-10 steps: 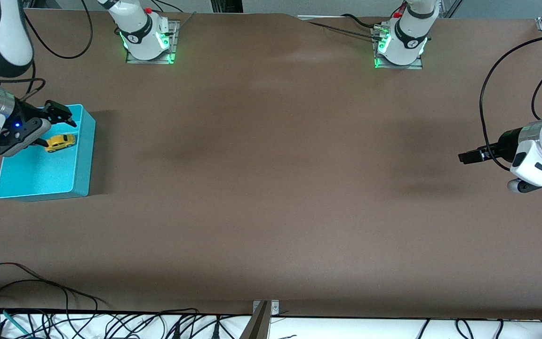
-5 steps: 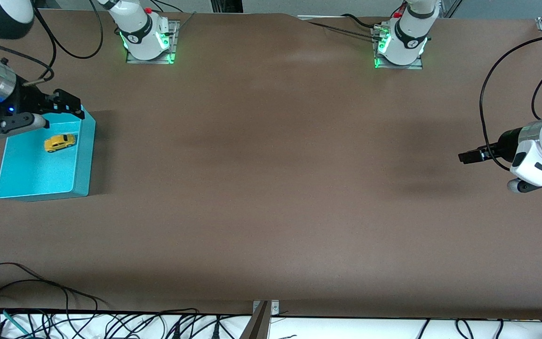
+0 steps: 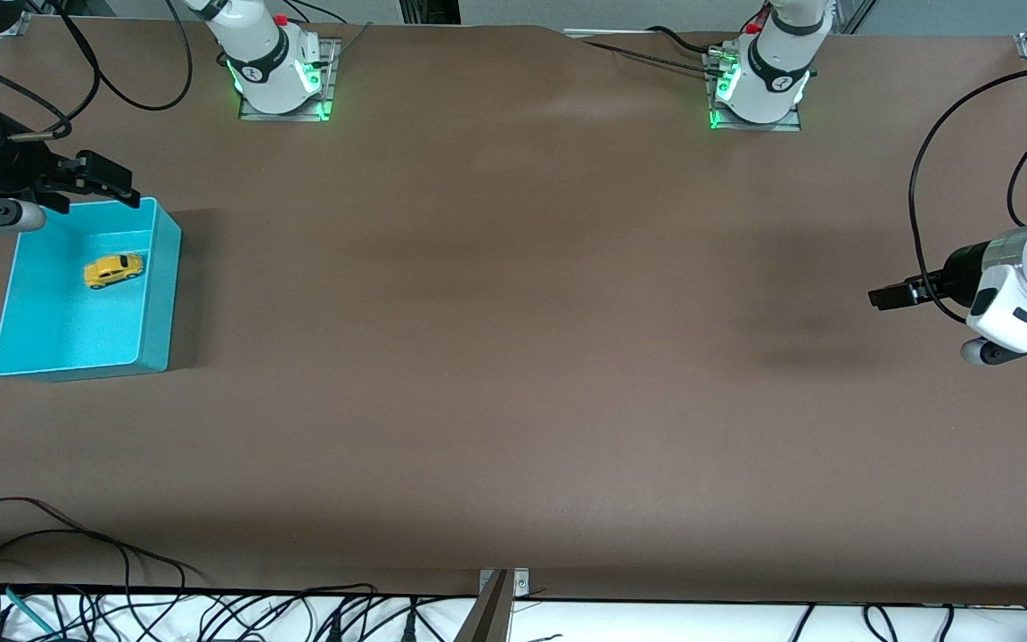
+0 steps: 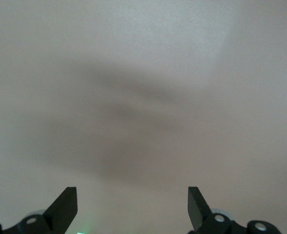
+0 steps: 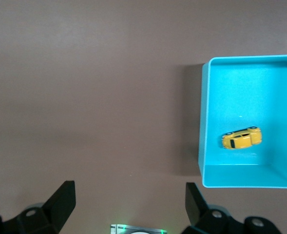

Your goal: Wind up and store yellow beetle car

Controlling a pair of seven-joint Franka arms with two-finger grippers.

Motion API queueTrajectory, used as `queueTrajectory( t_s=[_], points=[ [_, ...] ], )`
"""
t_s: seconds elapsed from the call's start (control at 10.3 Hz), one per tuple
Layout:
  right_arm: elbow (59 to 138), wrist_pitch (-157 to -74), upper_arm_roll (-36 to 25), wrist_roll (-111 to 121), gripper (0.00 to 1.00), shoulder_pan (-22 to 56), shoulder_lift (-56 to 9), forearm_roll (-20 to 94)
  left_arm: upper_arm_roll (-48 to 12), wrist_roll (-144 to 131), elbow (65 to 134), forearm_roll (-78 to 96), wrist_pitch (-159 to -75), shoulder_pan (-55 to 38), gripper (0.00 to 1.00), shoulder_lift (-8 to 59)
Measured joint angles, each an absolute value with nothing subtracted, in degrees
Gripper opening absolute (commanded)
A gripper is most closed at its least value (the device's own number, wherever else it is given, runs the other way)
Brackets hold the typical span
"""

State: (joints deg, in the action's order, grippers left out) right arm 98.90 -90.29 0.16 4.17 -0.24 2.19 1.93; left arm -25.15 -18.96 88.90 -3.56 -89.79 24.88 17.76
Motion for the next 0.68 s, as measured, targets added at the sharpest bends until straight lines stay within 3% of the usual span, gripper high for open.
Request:
queueTrajectory(
  t_s=[0.68],
  points=[
    [93.66, -86.59, -0.43, 0.48, 1.00, 1.57, -0.34, -0.94, -25.15, -18.96, 88.90, -3.56, -89.78, 24.88, 1.00, 17.76]
  ],
)
